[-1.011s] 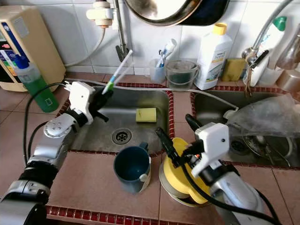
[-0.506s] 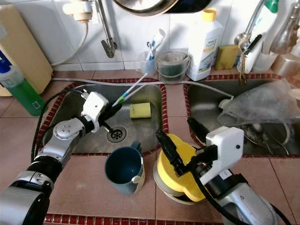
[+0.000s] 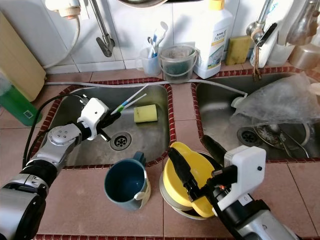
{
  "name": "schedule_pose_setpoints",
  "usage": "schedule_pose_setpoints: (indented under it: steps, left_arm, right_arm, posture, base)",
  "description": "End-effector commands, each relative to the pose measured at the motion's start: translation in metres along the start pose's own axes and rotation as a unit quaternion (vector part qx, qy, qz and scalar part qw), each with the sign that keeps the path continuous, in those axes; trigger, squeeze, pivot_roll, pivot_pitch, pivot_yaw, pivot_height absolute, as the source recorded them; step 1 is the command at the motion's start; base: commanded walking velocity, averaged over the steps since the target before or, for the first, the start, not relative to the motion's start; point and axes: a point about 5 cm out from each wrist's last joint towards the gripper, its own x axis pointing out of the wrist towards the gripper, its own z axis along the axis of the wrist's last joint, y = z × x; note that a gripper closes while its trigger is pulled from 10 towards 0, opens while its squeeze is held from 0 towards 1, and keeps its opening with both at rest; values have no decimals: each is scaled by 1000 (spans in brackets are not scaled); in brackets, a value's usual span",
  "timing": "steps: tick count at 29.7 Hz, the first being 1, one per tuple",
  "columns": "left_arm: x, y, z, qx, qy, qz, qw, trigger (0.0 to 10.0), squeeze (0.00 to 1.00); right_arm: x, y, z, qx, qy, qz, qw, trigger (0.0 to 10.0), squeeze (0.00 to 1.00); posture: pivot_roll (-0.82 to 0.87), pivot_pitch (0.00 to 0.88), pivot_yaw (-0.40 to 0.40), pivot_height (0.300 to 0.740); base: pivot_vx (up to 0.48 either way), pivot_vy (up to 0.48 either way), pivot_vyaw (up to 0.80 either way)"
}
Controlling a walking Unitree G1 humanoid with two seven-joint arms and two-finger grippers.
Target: Kitchen organization
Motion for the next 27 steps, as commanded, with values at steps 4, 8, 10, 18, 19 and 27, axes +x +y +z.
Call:
schedule_pose_setpoints:
  steps: [4, 8, 10, 18, 19, 27]
  left_arm:
    - [-5, 9, -3, 5, 17, 7, 1000, 10000, 0]
    - [-5, 10, -4, 5, 22, 6, 1000, 10000, 0]
    - [-5, 10, -4, 10, 23, 6, 1000, 10000, 0]
    - [-5, 10, -5, 9, 25, 2, 1000, 10000, 0]
    - [-6, 10, -5, 9, 26, 2, 1000, 10000, 0]
    - [-6, 11, -5, -9, 19, -3, 1000, 10000, 1000]
  right_arm:
    - [-4, 7, 4, 8, -6, 5, 1000, 10000, 0]
    - [-4, 7, 8, 18, -18, 0, 1000, 10000, 0]
    - [-3, 8, 9, 21, -22, 0, 1000, 10000, 0]
    - [-3, 5, 13, 35, -39, -8, 999, 10000, 0]
    - [-3, 5, 14, 36, -40, -9, 999, 10000, 0]
    - [-2, 5, 16, 42, -43, -10, 998, 10000, 0]
  posture:
    - [-382, 180, 179, 740]
    - [-388, 180, 181, 740]
    - [-388, 180, 181, 740]
    - [-395, 184, 184, 740]
    - [-394, 186, 183, 740]
    - [-392, 187, 184, 740]
  base:
    - [0, 0, 0]
    - [0, 0, 0]
    - [0, 0, 0]
    - [0, 0, 0]
    - [0, 0, 0]
    - [0, 0, 0]
